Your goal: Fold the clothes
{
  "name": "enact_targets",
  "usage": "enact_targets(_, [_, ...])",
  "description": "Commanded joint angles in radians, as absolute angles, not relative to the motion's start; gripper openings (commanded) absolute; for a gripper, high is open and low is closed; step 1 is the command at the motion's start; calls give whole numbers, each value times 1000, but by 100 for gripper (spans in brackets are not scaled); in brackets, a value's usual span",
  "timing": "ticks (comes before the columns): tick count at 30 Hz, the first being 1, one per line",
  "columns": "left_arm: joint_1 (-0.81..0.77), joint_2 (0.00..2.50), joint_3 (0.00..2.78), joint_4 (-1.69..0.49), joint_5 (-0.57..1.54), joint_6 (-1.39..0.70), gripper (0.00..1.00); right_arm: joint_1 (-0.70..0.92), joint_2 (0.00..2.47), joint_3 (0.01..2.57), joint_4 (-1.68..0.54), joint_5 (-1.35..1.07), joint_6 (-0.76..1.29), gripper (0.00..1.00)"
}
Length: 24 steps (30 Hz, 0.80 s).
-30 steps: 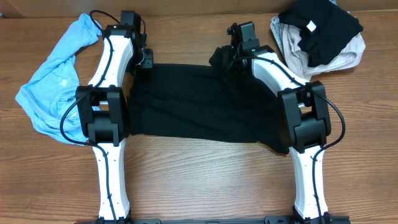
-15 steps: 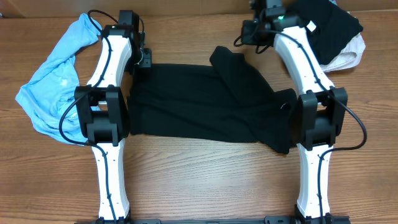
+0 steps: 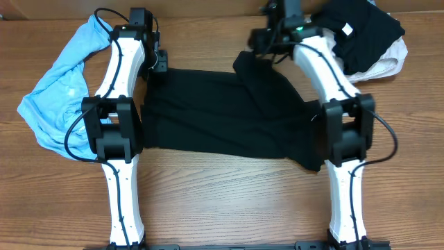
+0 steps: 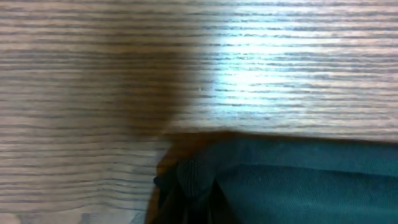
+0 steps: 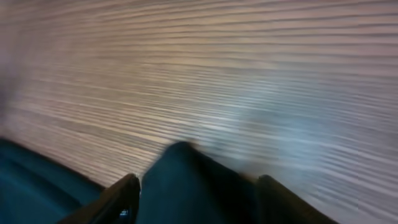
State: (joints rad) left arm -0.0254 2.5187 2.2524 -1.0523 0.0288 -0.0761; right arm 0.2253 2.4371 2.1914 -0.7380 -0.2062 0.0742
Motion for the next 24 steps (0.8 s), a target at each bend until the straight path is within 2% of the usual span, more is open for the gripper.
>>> enact_targets(1, [-20, 2513, 2280, -1062, 49, -93, 4, 262, 2517, 2177, -692, -208, 48, 64])
enact_targets(2, [-20, 2513, 2280, -1064, 49, -93, 4, 263, 2527, 2177, -686, -197, 51, 64])
enact_targets(8, [-20, 2513, 2280, -1069, 49, -93, 4, 264, 2541, 2177, -677, -164, 60, 41])
enact_targets(11, [-20, 2513, 2280, -1068, 48, -93, 4, 259, 2541, 2177, -673, -139, 60, 36])
enact_targets(13, [-20, 2513, 2280, -1068, 48, -93, 4, 254, 2541, 2177, -673, -139, 60, 30])
enact_targets(17, [-20, 2513, 2280, -1069, 48, -93, 4, 245, 2541, 2177, -673, -139, 59, 6])
enact_targets(24, [-20, 2507, 2281, -1073, 79, -88, 4, 228, 2510, 2234, -734, -139, 60, 4])
